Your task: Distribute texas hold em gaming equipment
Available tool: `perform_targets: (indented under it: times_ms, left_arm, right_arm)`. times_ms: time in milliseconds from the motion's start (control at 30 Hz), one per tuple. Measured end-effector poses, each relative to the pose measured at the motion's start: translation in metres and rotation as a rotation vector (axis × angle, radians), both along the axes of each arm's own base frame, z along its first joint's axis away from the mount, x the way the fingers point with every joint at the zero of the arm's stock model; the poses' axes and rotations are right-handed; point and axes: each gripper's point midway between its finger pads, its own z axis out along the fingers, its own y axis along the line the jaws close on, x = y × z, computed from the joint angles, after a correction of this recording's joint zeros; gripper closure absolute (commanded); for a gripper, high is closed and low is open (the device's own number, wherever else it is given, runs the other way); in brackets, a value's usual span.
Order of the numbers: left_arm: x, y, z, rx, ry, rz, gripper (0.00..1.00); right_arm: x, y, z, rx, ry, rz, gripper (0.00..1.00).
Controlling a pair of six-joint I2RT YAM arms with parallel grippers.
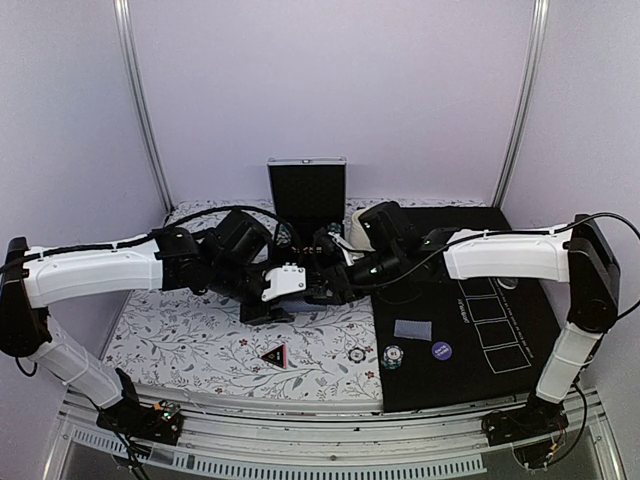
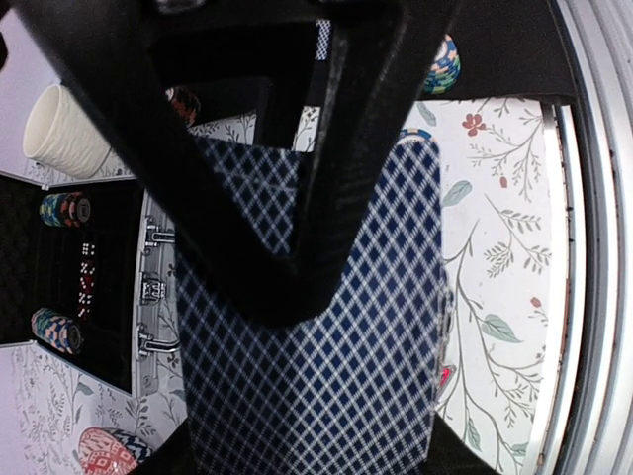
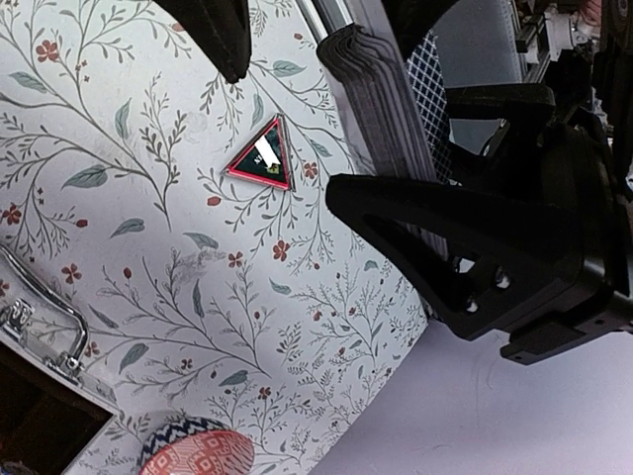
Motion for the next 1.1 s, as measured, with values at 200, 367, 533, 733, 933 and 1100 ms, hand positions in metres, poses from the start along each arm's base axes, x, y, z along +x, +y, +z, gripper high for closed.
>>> perform_targets:
  times_ms: [200,367,533,733,933,1100]
  left_arm:
    - [0.001,0.001,0.000,0.004,-0.004,0.004,0.48]
    - [0.002,0.002,-0.001,0.009,-0.009,0.010,0.48]
    - [0.002,0.003,-0.002,0.012,-0.009,0.011,0.48]
    - [0.001,0.003,-0.003,0.014,-0.006,0.010,0.48]
    - [0.001,0.003,-0.003,0.014,-0.006,0.010,0.48]
    - [0.001,0.003,-0.003,0.012,-0.004,0.007,0.48]
  right_arm:
    - [-0.003,-0.003,0.006,-0.009,-0.010,0.013,0.82]
    - [-0.006,-0.006,0.011,-0.027,-0.015,0.021,0.93]
    - [-0.006,-0.014,0.013,-0.063,-0.028,0.013,0.97]
    - [-0.005,-0.031,0.020,-0.123,-0.062,-0.021,0.97]
    - [0.002,-0.050,0.032,-0.142,-0.088,-0.061,0.97]
    - [0.027,-0.082,0.069,-0.084,-0.140,-0.156,0.97]
